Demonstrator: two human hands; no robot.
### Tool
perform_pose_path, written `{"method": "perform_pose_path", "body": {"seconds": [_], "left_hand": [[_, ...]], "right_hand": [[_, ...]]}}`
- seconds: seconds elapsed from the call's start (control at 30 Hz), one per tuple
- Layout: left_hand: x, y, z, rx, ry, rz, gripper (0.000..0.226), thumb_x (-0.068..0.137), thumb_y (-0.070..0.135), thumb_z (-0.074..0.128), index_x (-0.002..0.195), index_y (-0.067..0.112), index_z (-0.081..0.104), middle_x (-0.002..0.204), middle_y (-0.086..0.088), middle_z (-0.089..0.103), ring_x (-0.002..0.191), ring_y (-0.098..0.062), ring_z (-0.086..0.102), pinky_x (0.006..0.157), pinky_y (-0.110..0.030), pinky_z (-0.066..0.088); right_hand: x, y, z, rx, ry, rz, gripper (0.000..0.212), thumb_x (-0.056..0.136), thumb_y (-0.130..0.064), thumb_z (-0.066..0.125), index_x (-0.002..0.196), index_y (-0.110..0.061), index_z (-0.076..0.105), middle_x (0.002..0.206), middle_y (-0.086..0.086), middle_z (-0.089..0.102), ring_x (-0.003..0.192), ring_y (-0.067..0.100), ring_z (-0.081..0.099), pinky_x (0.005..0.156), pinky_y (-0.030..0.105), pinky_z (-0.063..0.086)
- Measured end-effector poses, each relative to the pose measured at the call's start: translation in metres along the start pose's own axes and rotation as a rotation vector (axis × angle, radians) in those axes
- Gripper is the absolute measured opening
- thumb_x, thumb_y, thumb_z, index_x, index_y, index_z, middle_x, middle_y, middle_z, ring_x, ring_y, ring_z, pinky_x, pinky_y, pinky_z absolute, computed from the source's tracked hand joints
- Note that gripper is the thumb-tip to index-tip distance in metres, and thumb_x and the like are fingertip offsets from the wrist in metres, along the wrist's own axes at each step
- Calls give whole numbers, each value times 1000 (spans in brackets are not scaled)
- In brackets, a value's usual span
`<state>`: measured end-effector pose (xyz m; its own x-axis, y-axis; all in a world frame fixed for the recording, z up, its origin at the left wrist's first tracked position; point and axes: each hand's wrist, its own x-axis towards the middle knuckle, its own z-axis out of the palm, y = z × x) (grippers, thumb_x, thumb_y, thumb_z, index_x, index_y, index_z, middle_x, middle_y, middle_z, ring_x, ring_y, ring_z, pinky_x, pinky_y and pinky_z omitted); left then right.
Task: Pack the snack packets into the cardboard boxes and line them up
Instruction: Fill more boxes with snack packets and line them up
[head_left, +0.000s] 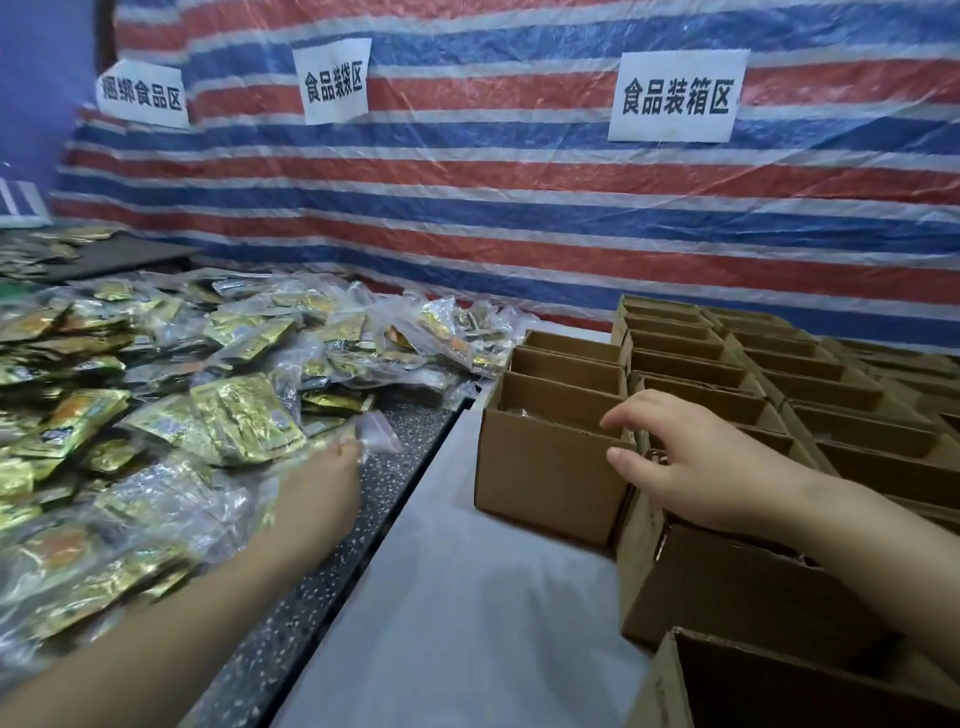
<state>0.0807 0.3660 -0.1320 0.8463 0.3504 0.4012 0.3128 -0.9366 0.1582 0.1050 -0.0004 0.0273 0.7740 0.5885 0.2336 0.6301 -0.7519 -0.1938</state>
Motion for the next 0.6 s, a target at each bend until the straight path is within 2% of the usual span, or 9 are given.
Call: {"method": "perform_pose_path", "body": {"seconds": [0.07, 0.13, 0.23, 0.3, 0.33, 0.4, 0.5, 0.53, 0.6], "left_hand": [[-27, 14, -5, -143, -53, 11, 53, 96, 3, 41, 147, 17, 39, 123, -9, 67, 77, -19, 66, 60, -34, 54], [-54, 30, -8, -319, -119, -36, 51, 96, 6, 42, 146, 14, 35, 98, -11, 70, 71, -22, 60, 58, -37, 47], [-76, 45, -17, -675, -110, -220, 54, 98, 21, 50, 147, 17, 28, 102, -6, 67, 80, -25, 65, 60, -33, 46], [-79, 46, -23, -899, -164, -454, 59, 98, 30, 56, 148, 23, 26, 104, -1, 64, 71, -21, 67, 50, -30, 49], [-80, 44, -25, -954, -205, -535, 56, 96, 25, 58, 145, 23, 30, 108, -4, 62, 70, -23, 66, 52, -30, 51], [-88, 40, -29, -823, -256, -521, 38, 92, 15, 56, 129, 23, 50, 112, -8, 64, 75, -23, 65, 63, -34, 54], [-99, 39, -29, -210, -229, -246, 28, 88, 27, 51, 113, 31, 61, 120, -4, 67, 102, -24, 62, 88, -37, 51], [-101, 41, -31, -159, -257, -225, 29, 87, 36, 50, 115, 31, 59, 126, -3, 64, 109, -25, 59, 92, -39, 49], [-106, 45, -37, -221, -371, -268, 42, 82, 60, 52, 112, 31, 49, 123, -2, 62, 108, -25, 60, 91, -38, 51]], "right_hand": [[-8, -4, 0, -1, 2, -7, 42, 98, -47, 55, 138, -36, 52, 119, -30, 40, 114, -8, 42, 84, 8, 37], [-17, -8, -2, -5, -7, -9, 41, 98, -48, 55, 138, -38, 51, 119, -32, 38, 113, -9, 41, 79, 6, 36], [-29, -12, -7, 1, -30, -13, 41, 98, -47, 56, 137, -38, 52, 118, -31, 39, 112, -9, 43, 77, 5, 35], [-36, -15, -11, 7, -44, -14, 41, 99, -47, 56, 138, -37, 52, 118, -30, 41, 113, -7, 44, 84, 7, 37], [-40, -15, -13, 14, -47, -15, 41, 99, -46, 56, 138, -36, 52, 119, -29, 42, 114, -6, 45, 89, 10, 38], [-47, -17, -15, 32, -56, -18, 42, 99, -46, 56, 139, -35, 52, 125, -25, 47, 116, -5, 46, 93, 13, 39], [-57, -19, -17, 46, -81, -19, 41, 99, -45, 56, 138, -34, 52, 131, -21, 50, 116, -4, 48, 91, 13, 39], [-59, -19, -18, 50, -87, -19, 41, 99, -44, 56, 138, -33, 53, 131, -19, 51, 115, -2, 48, 92, 14, 40], [-63, -21, -20, 67, -90, -4, 40, 99, -44, 56, 138, -32, 53, 131, -17, 51, 114, 0, 50, 93, 17, 43]]}}
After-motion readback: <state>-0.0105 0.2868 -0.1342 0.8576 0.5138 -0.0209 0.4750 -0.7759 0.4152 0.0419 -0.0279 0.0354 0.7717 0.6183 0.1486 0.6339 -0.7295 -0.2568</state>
